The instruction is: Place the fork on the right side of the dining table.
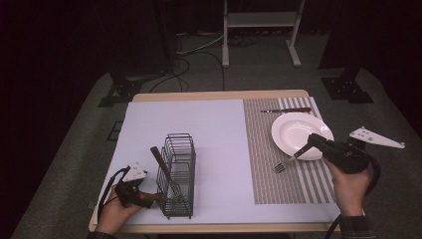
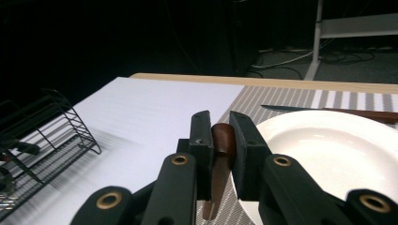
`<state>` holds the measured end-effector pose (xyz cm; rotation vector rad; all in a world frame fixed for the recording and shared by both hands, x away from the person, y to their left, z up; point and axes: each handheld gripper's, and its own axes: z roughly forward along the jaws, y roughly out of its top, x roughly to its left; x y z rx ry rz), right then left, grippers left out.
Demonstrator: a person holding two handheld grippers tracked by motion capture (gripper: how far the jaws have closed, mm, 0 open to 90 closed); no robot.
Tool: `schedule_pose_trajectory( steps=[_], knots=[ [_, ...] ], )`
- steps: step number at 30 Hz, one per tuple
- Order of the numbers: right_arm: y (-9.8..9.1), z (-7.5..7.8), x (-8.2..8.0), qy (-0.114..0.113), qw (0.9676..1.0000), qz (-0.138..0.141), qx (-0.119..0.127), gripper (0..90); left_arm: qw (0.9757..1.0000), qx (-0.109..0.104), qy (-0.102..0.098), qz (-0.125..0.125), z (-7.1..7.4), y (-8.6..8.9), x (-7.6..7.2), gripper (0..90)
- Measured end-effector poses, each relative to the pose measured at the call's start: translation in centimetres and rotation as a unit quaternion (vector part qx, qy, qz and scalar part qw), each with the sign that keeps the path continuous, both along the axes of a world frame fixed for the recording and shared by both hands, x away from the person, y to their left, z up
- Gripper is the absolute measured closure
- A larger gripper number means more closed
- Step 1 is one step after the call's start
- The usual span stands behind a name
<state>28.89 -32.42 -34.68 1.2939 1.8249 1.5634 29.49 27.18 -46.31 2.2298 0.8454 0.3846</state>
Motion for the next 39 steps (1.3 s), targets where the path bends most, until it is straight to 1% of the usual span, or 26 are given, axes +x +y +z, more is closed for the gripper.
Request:
schedule_pose_trajectory(
  steps=[2, 4, 11, 25, 31, 33, 36, 39],
  knots=[
    [0.0, 0.0, -0.1, 0.000, 1.0000, -0.003, -0.007, 79.0, 1.0000, 0.000, 0.000, 0.000, 0.0, 0.0, 0.0, 0.0],
    [-0.1, 0.0, -0.2, 0.000, 0.9999, -0.006, -0.010, 78.6, 1.0000, 0.000, 0.000, 0.000, 0.0, 0.0, 0.0, 0.0],
    [-0.7, -0.3, -0.4, 0.004, 0.9992, -0.028, -0.027, 76.3, 1.0000, 0.000, 0.000, 0.000, 0.0, 0.0, 0.0, 0.0],
    [-2.5, -1.6, -0.7, 0.023, 0.9973, -0.064, -0.027, 72.4, 1.0000, 0.000, 0.000, 0.000, 0.0, 0.0, 0.0, 0.0],
    [-3.2, -2.4, -0.7, 0.036, 0.9957, -0.079, -0.032, 69.2, 1.0000, 0.000, 0.000, 0.000, 0.0, 0.0, 0.0, 0.0],
    [-3.5, -2.6, -0.7, 0.039, 0.9955, -0.081, -0.032, 68.5, 1.0000, 0.000, 0.000, 0.000, 0.0, 0.0, 0.0, 0.0],
    [-3.7, -2.9, -0.7, 0.044, 0.9947, -0.085, -0.038, 66.9, 1.0000, 0.000, 0.000, 0.000, 0.0, 0.0, 0.0, 0.0],
    [-3.9, -3.1, -0.7, 0.048, 0.9941, -0.089, -0.040, 63.9, 1.0000, 0.000, 0.000, 0.000, 0.0, 0.0, 0.0, 0.0]
  ],
)
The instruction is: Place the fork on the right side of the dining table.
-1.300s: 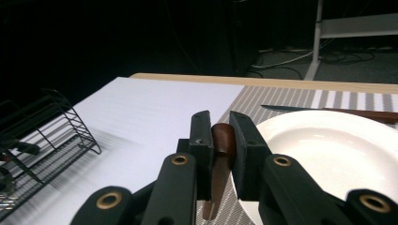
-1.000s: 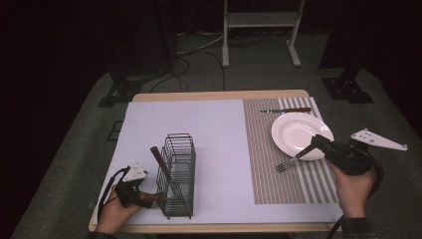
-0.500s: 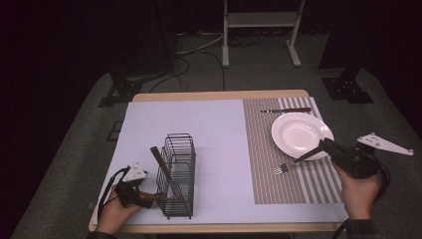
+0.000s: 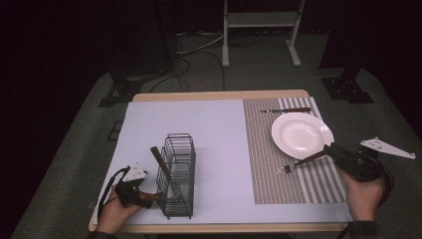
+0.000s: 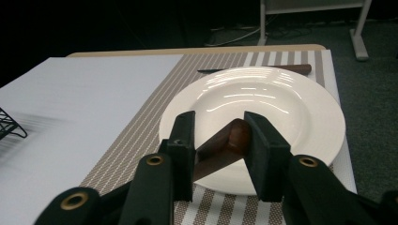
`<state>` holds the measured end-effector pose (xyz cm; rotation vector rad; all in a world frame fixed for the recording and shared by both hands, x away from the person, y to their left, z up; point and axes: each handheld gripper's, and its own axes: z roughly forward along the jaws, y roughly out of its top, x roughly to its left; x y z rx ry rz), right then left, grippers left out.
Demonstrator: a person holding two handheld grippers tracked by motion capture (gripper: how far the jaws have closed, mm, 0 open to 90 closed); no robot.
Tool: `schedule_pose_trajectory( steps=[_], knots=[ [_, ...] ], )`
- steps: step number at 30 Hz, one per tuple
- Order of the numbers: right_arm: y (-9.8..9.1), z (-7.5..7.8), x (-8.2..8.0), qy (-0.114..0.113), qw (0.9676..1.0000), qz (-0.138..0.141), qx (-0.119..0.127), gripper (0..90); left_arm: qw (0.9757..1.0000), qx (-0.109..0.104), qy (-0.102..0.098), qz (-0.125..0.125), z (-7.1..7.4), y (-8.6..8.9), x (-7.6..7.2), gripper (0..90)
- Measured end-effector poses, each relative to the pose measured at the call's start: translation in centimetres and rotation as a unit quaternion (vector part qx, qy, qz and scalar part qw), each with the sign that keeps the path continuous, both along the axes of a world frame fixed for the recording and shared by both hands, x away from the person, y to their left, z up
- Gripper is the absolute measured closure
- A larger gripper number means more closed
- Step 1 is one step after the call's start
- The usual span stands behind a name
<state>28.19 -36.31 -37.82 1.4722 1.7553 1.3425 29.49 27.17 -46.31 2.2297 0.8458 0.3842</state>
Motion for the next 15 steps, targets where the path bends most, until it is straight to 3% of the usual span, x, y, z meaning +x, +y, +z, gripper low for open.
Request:
schedule_pose_trajectory(
  steps=[15],
  knots=[
    [-0.7, -1.3, -0.1, 0.023, 0.9995, -0.019, -0.008, 54.8, 1.0000, -0.001, -0.001, 0.001, 0.0, 0.0, 0.0, 0.0]
  ],
)
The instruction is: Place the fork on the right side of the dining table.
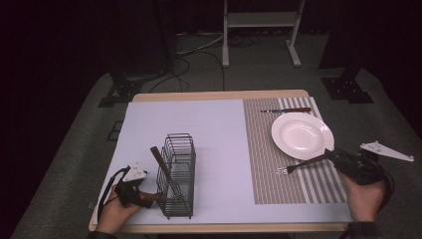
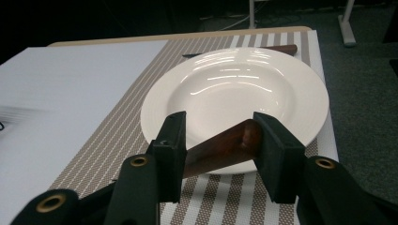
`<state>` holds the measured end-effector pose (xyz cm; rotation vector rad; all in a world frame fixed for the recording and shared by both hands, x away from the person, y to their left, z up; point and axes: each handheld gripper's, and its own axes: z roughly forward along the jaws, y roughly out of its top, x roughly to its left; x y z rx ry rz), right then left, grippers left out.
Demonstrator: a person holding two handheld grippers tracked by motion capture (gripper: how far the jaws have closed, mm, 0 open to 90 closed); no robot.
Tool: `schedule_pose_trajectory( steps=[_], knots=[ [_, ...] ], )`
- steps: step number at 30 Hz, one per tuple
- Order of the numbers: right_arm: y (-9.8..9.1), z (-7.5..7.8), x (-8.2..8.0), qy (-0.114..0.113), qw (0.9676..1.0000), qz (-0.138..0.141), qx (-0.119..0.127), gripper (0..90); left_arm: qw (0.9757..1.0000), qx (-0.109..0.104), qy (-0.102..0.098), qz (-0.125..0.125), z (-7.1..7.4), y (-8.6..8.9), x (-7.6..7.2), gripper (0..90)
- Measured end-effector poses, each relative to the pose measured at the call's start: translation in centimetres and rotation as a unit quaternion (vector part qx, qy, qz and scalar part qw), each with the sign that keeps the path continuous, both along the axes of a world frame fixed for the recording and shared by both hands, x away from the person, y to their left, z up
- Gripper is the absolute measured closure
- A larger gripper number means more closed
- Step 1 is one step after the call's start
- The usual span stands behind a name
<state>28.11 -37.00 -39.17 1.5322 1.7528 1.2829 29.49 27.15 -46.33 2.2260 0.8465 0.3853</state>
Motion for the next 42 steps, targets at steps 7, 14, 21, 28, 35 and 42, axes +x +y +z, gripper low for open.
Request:
schedule_pose_trajectory(
  steps=[7, 14, 21, 28, 35, 42],
  knots=[
    [0.0, -0.6, 0.1, 0.012, 0.9999, -0.003, -0.010, 51.5, 1.0000, 0.000, 0.000, 0.000, 0.0, 0.0, 0.0, 0.0],
    [-0.1, -1.1, 0.1, 0.021, 0.9997, -0.007, -0.008, 50.5, 1.0000, 0.000, 0.000, 0.000, 0.0, 0.0, 0.0, 0.0],
    [0.1, -1.6, 0.2, 0.033, 0.9994, -0.006, -0.008, 50.2, 1.0000, 0.000, 0.000, 0.000, 0.0, 0.0, 0.0, 0.0],
    [0.0, -2.1, 0.2, 0.043, 0.9990, -0.008, -0.009, 48.9, 1.0000, 0.000, 0.000, 0.000, 0.0, 0.0, 0.0, 0.0],
    [0.1, -2.4, 0.2, 0.054, 0.9984, -0.011, -0.015, 47.9, 1.0000, 0.000, 0.000, 0.000, 0.0, 0.0, 0.0, 0.0],
    [0.1, -2.9, 0.5, 0.065, 0.9975, -0.011, -0.026, 45.5, 1.0000, 0.000, 0.000, 0.000, 0.0, 0.0, 0.0, 0.0]
  ],
)
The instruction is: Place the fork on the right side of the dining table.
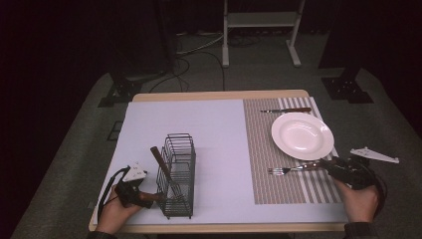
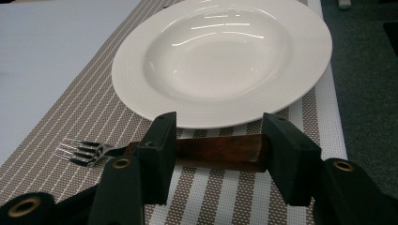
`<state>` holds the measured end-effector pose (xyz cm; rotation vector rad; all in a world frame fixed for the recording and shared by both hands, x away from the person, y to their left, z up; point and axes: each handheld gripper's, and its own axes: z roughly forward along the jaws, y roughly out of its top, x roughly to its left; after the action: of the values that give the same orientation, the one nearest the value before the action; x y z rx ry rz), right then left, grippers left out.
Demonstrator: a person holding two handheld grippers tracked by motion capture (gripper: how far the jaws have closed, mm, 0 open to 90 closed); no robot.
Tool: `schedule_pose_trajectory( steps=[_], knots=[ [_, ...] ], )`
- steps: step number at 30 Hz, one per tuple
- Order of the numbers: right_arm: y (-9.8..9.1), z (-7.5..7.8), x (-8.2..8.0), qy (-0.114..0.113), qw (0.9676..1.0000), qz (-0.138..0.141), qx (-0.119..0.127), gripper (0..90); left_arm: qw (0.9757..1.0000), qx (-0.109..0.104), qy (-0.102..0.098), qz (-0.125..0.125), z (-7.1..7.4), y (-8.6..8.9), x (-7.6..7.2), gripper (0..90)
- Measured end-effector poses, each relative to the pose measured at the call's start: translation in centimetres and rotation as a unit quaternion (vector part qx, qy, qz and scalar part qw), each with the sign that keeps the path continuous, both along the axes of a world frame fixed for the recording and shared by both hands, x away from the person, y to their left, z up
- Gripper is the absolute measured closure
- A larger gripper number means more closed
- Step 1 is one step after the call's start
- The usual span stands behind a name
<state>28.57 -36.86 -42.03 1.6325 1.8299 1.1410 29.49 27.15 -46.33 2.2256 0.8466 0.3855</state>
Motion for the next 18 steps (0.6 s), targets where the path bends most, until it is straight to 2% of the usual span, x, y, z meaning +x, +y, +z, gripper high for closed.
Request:
schedule_pose_trajectory(
  steps=[18],
  knots=[
    [-0.1, -1.4, 0.8, 0.043, 0.9990, -0.002, -0.010, 39.7, 1.0000, 0.000, 0.000, 0.000, 0.0, 0.0, 0.0, 0.0]
  ],
)
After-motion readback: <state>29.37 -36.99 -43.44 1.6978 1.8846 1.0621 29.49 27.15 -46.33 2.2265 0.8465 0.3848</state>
